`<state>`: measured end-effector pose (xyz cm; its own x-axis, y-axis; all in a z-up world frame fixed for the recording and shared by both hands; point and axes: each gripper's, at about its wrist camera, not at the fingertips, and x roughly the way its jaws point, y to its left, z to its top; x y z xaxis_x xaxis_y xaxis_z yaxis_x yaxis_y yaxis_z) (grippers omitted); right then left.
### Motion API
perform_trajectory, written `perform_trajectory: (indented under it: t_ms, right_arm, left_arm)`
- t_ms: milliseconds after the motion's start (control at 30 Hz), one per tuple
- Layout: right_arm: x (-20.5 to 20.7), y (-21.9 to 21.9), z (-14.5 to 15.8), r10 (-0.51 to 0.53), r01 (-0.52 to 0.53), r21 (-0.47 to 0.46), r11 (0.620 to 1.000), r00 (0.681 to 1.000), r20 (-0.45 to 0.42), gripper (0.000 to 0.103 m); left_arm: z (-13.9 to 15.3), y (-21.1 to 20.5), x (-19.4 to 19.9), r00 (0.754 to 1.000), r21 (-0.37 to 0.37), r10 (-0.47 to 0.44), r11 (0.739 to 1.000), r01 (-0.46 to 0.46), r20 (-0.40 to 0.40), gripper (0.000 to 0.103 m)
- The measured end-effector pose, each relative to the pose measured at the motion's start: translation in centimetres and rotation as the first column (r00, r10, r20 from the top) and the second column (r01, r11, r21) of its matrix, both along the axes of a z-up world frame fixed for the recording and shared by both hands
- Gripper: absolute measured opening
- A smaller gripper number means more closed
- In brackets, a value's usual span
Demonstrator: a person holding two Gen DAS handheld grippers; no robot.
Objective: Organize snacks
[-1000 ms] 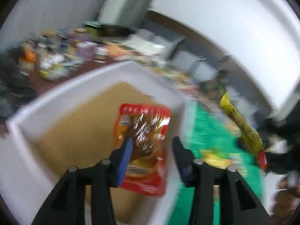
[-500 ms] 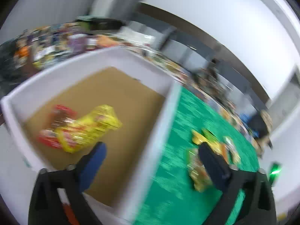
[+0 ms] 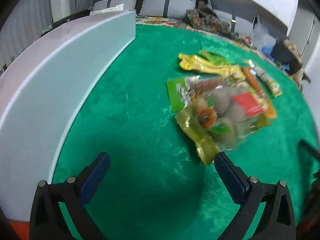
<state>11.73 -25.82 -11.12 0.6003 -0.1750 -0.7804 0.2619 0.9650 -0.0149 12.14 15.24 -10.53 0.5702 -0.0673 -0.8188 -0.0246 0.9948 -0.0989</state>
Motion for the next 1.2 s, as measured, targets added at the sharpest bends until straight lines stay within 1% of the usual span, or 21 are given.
perform_trajectory:
  t_ms: [100,133,167,233,400,467,1200]
  right_arm:
    - [-0.3,-0.7,0.1,-0.004,0.004,0.007,1.0,1.0,0.008,0.08]
    - [-0.2,-0.8,0.0,0.004,-0.004,0.01,1.0,1.0,0.006,0.084]
    - [0.0,-0.6,0.0,0.011,-0.011,0.012,1.0,1.0,0.003,0.086]
    - [0.0,-0.6,-0.1,0.02,-0.02,0.014,1.0,1.0,0.0,0.088]
    - [-0.1,-0.5,-0.3,0.022,-0.022,0.015,1.0,1.0,0.001,0.089]
    - [-0.1,-0.5,-0.3,0.021,-0.021,0.015,1.0,1.0,0.001,0.089]
    - [-0.2,-0.5,-0.3,0.021,-0.021,0.014,1.0,1.0,0.0,0.09]
  left_arm:
    - [-1.2,-0.3,0.5,1.0,0.012,-0.01,1.0,0.01,-0.002,0.103]
    - [-1.4,-0.3,0.6,1.0,0.01,-0.017,1.0,0.017,0.001,0.103]
    - [-1.5,-0.4,0.7,1.0,0.016,-0.016,1.0,0.016,0.003,0.103]
    - [-1.6,-0.5,0.9,1.0,0.032,-0.023,0.999,0.023,0.006,0.103]
    - [-1.8,-0.6,0.8,0.999,0.058,-0.032,0.998,0.031,0.027,0.103]
    - [-1.9,-1.0,0.9,0.999,0.084,-0.037,0.996,0.034,0.028,0.103]
    - [-1.8,-0.9,0.8,0.998,0.066,-0.047,0.997,0.044,0.039,0.103]
